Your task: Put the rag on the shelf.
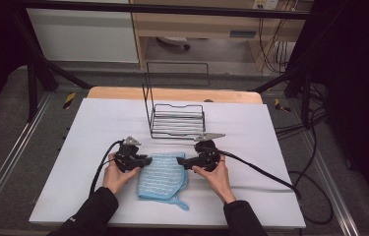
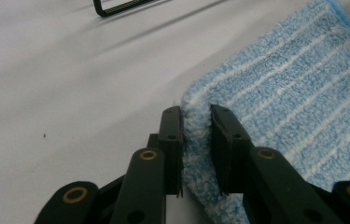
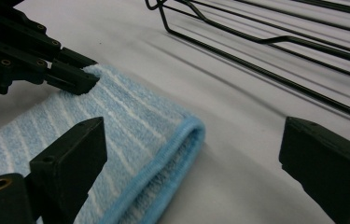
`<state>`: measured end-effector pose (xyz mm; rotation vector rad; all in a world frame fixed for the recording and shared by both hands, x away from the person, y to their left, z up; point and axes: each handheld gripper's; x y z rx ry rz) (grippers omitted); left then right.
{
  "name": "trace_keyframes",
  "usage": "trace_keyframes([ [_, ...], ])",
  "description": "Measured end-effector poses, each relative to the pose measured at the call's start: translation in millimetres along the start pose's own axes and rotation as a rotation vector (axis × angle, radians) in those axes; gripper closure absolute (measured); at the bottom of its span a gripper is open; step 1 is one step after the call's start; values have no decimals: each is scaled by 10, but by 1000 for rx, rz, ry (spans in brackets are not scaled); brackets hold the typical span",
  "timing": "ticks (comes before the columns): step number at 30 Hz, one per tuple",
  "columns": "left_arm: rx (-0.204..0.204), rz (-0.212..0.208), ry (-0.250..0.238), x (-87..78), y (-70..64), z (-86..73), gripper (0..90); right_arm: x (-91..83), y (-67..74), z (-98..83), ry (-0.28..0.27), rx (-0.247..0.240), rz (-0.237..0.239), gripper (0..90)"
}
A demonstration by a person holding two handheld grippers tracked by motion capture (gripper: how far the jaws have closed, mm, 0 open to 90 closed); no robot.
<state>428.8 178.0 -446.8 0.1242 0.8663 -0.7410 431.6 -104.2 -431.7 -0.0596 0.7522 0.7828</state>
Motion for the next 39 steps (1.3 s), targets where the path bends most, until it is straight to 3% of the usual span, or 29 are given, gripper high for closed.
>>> trace_keyframes([
  [5,2,-1,-1,0,3,0,744,120,-11,-29,39,10,-2,217],
  [8,2,-3,-1,1,6,0,743,170,-25,-62,77,4,-5,330],
  [21,-3,-10,-7,4,13,-2,743,205,9,-102,92,34,68,591],
  [29,0,-17,-10,2,23,-6,742,212,21,-116,98,63,94,696],
  [39,-34,-42,-18,-10,56,-14,759,207,34,-125,100,99,106,783],
])
Point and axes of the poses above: each handheld gripper's, and its own axes: x roughly forward along the jaws, z roughly out of its top, y roughly to its left, and after that the axes turned 1 degree about y, right-handed
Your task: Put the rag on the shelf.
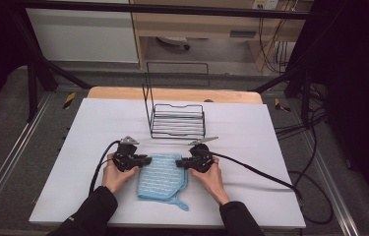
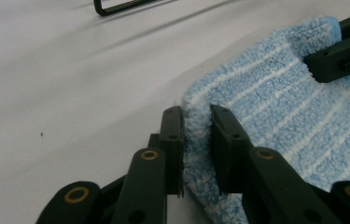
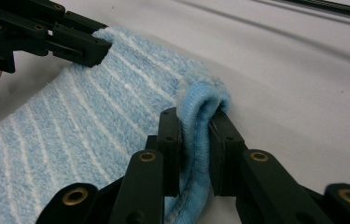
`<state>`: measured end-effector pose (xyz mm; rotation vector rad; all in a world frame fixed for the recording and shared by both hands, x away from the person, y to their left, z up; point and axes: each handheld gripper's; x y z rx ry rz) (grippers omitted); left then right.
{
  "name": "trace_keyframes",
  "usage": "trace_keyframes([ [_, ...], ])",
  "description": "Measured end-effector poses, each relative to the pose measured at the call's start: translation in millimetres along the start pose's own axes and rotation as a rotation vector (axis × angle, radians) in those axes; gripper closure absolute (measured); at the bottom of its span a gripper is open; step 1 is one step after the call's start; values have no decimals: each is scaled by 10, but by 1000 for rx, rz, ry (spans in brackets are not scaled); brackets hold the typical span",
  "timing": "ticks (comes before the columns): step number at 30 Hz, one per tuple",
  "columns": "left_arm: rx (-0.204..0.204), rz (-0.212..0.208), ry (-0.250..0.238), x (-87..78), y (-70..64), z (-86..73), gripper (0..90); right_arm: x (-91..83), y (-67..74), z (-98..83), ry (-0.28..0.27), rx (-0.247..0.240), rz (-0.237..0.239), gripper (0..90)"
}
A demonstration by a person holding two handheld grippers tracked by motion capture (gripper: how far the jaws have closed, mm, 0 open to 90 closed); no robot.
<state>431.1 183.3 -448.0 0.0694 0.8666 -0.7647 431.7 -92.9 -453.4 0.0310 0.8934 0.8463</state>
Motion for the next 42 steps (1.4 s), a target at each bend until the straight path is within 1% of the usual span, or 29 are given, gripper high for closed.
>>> trace_keyframes([
  [7,-16,-11,-7,-18,6,3,789,-8,9,-1,-7,12,-2,798],
  [14,-6,-14,-26,-79,-4,10,800,-38,23,4,-21,8,1,799],
  [20,-2,-25,-69,-167,-32,19,801,-76,44,11,-35,3,9,799],
  [22,5,-25,-82,-194,-48,22,801,-107,56,19,-40,3,11,798],
  [24,16,-19,-99,-225,-60,28,801,-137,67,28,-51,0,14,798],
  [29,26,-19,-136,-307,-95,40,803,-213,95,51,-79,-3,27,797],
  [30,27,-26,-142,-320,-109,41,803,-227,101,56,-84,-3,28,797],
  [33,43,-22,-157,-366,-141,51,802,-263,116,65,-101,-6,32,798],
  [34,44,-21,-166,-376,-151,54,802,-271,117,65,-108,-14,31,797],
  [37,51,-21,-179,-415,-164,65,802,-319,137,76,-130,-20,33,798],
  [38,54,-22,-182,-429,-166,68,802,-319,137,76,-130,-20,33,798],
  [39,51,-23,-192,-438,-172,72,803,-333,140,81,-136,-23,35,798],
  [42,62,-23,-209,-480,-190,92,802,-384,148,99,-154,-32,39,798],
])
Point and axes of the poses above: each handheld gripper's, and its own axes: x roughly forward along the jaws, z roughly out of its top, y roughly to its left, and after that the axes turned 1 degree about y, right-handed
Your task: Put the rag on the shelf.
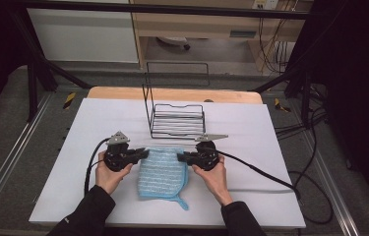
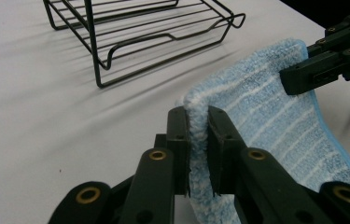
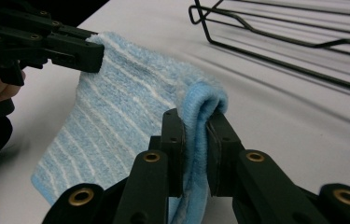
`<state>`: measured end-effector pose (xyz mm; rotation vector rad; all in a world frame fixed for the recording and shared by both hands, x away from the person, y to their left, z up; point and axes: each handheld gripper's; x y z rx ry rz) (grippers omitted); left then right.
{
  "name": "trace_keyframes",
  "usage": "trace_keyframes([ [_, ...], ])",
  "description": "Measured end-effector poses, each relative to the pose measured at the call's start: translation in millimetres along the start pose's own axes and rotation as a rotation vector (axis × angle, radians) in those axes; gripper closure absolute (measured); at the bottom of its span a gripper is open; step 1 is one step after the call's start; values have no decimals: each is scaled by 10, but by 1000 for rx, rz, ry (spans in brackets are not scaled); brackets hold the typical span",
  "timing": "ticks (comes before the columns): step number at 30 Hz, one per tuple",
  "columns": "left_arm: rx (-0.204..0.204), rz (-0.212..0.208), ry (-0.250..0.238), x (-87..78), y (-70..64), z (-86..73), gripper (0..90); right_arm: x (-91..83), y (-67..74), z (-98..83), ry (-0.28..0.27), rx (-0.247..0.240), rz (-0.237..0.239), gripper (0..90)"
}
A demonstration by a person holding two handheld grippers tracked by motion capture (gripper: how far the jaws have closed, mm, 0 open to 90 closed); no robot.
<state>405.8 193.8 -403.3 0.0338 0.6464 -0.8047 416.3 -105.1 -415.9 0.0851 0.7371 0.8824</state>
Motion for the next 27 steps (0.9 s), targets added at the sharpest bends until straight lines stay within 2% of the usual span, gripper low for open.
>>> trace_keyframes([
  [7,26,-6,-49,-93,-80,70,802,-142,37,67,-52,-16,3,798],
  [13,52,-2,-85,-171,-149,122,802,-268,97,130,-92,-50,0,799],
  [27,75,-10,-156,-336,-249,222,803,-461,224,223,-155,-88,13,803],
])
Point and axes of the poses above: each handheld gripper's, and its own axes: x roughly forward along the jaws, z roughly out of its top, y roughly to its left, and after that the axes turned 1 degree about y, right-handed
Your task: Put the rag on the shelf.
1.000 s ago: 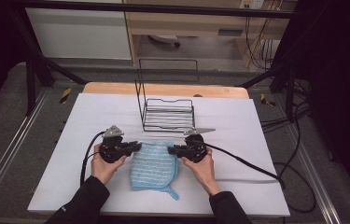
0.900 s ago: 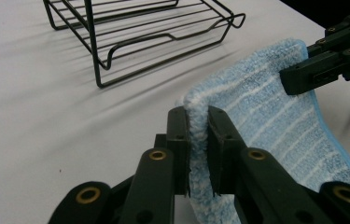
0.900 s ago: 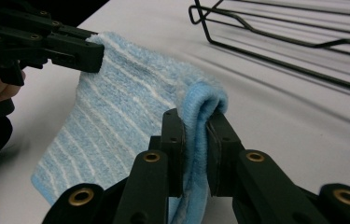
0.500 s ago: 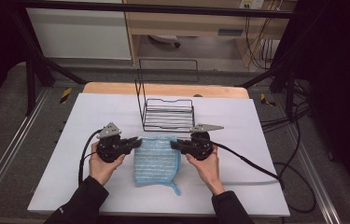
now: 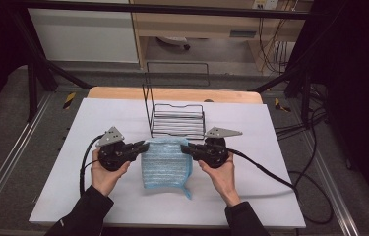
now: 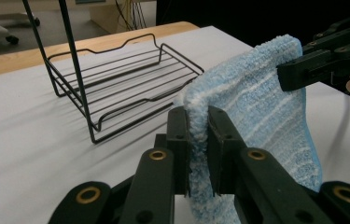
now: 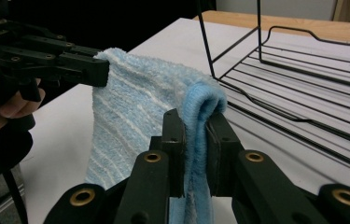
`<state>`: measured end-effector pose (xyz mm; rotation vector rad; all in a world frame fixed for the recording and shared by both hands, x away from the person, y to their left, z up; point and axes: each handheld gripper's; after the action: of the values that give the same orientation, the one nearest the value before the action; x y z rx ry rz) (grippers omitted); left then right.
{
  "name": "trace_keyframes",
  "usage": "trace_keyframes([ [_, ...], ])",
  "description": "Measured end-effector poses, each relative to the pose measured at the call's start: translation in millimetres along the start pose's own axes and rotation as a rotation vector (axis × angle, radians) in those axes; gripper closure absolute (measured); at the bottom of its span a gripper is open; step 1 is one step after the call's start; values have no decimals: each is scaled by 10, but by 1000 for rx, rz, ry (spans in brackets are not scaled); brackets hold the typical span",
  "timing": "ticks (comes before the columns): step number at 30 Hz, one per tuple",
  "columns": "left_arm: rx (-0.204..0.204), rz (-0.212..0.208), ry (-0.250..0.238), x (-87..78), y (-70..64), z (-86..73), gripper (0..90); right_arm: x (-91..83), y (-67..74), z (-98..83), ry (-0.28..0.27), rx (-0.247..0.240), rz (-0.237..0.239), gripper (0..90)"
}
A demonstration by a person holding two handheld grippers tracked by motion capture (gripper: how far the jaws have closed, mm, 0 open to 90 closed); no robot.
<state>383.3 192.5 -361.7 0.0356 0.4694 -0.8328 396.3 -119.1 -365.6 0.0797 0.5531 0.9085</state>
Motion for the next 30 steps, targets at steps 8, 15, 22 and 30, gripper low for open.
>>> trace_keyframes([
  [8,8,-3,-35,-66,-49,66,803,-104,76,78,-39,-33,-7,803],
  [15,25,-3,-70,-108,-102,123,803,-205,144,141,-76,-54,-14,804],
  [22,42,0,-103,-163,-154,227,803,-305,215,209,-110,-78,-25,804],
  [30,49,2,-131,-157,-185,362,803,-385,247,273,-147,-90,-46,804],
])
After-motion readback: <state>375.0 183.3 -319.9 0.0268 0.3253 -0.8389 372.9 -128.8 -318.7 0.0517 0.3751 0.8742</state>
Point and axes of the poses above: each handheld gripper's, and its own axes: x roughly forward along the jaws, z roughly out of its top, y roughly to its left, and after that the axes turned 1 degree about y, right-handed
